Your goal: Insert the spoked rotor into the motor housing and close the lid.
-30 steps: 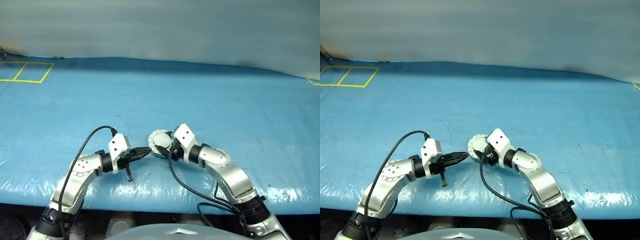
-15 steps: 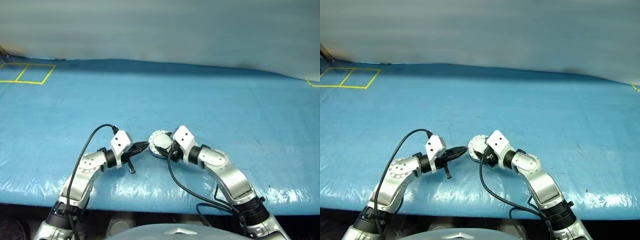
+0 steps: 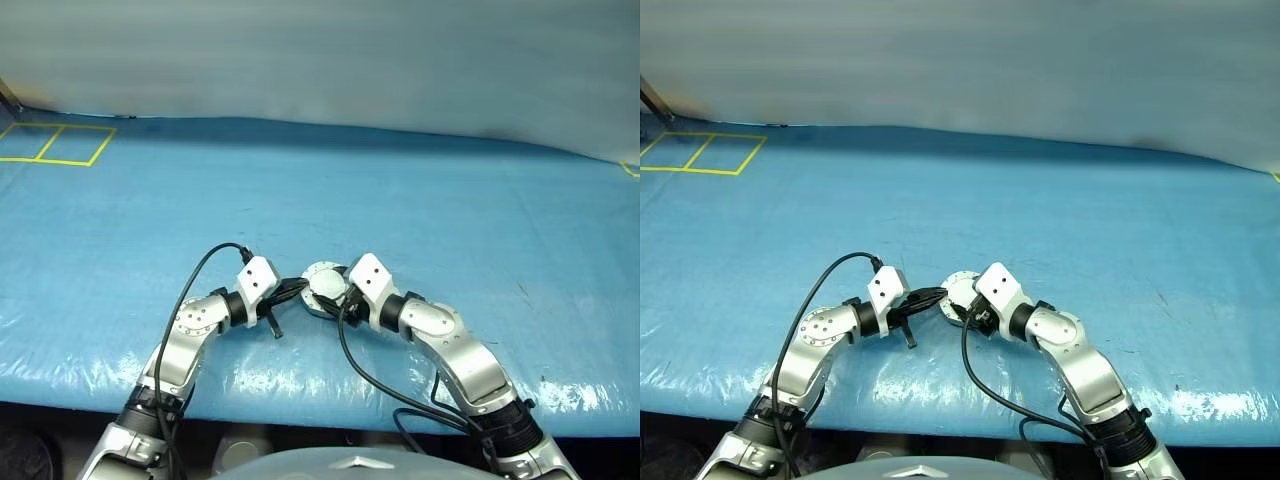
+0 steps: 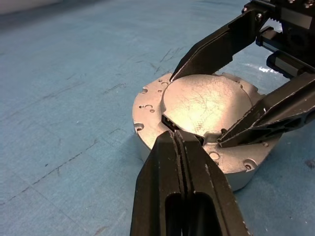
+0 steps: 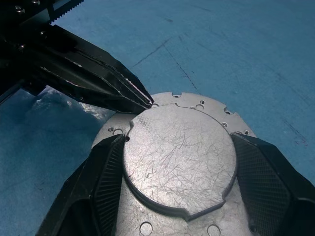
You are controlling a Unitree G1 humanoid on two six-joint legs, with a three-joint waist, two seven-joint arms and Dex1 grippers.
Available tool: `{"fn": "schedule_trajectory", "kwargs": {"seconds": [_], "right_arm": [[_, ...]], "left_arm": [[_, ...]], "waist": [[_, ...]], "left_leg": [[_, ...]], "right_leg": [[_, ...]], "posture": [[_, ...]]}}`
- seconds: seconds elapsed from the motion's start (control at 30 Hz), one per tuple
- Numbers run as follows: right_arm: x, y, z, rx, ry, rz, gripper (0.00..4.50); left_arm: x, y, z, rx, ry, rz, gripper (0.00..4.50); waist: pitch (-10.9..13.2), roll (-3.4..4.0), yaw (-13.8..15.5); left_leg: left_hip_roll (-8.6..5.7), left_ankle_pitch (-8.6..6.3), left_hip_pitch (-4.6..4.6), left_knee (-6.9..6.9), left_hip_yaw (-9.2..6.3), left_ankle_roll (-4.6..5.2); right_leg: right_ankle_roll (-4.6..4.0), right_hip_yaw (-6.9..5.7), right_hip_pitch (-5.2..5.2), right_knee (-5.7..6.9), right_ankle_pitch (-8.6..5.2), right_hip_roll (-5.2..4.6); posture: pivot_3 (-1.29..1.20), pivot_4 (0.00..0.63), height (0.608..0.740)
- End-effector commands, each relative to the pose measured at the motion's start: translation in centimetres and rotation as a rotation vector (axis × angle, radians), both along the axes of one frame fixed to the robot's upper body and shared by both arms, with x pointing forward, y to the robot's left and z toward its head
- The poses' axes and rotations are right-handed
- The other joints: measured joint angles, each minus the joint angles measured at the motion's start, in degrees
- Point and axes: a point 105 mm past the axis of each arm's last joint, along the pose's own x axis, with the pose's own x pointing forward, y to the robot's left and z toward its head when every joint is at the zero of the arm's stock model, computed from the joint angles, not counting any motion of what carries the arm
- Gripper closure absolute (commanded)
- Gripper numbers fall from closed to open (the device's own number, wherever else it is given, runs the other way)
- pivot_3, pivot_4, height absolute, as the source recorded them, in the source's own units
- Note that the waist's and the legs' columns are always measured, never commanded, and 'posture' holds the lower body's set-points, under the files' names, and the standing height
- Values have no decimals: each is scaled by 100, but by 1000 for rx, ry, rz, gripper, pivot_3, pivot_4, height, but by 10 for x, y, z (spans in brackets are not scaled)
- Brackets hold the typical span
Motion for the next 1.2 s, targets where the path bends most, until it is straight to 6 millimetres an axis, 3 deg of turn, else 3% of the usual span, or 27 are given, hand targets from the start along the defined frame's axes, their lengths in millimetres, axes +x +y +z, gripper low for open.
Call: {"fn": "schedule_trajectory", "kwargs": {"seconds": [0.03,0.17,0.3,0.43,0.5,0.6,0.8,0.93,1.2], "right_arm": [[-10,-4,-14,0,76,4,128],[-10,0,12,112,10,27,32],[4,-13,45,240,-89,-58,32],[0,-25,64,404,-38,-65,32],[1,-36,61,458,28,-115,32],[4,-57,35,670,281,-291,32],[0,-63,16,1151,609,-409,32],[-2,-61,3,1181,693,-459,32],[-14,-30,-12,1049,790,-386,32]], "left_arm": [[-7,2,-18,60,50,-9,4500],[-8,1,-18,58,48,-17,4500],[-7,0,-17,53,48,-13,4500],[-7,3,-16,58,48,-12,4500],[-6,5,-16,53,48,-1,4500],[-7,6,-17,64,47,-5,4500],[-8,6,-17,63,48,-3,4500],[-10,6,-18,78,44,-23,4500],[-9,4,-18,81,43,-36,4500]], "waist": [[-2,-3,1],[0,-4,3],[9,5,3],[11,5,9],[11,5,9],[10,5,19],[24,28,-5],[24,29,-12],[22,30,-23]], "left_leg": [[1,0,0,-1,-3,0],[1,0,-1,-5,-5,0],[1,0,-7,-13,-4,-1],[1,0,-15,-14,-6,0],[1,-1,-15,-18,-7,0],[1,-1,-15,-24,-12,0],[30,-1,-15,-28,-10,0],[30,-1,-16,-28,-8,0],[32,-2,-17,-38,-7,0]], "right_leg": [[0,-2,-1,-2,-1,-1],[2,-2,0,-4,-3,-4],[0,-2,-4,-5,-4,-4],[3,-3,-8,-6,-5,-5],[4,-3,-8,-10,-6,-5],[-2,-7,-7,-11,-10,-4],[-9,-4,-12,-6,-14,-1],[-9,-3,-13,-7,-15,-1],[-10,-4,-18,-13,-16,1]], "posture": [[0,150,740],[0,150,740],[0,150,740],[0,150,740],[0,150,740],[0,150,740],[0,150,740],[0,150,740],[0,150,740]]}}
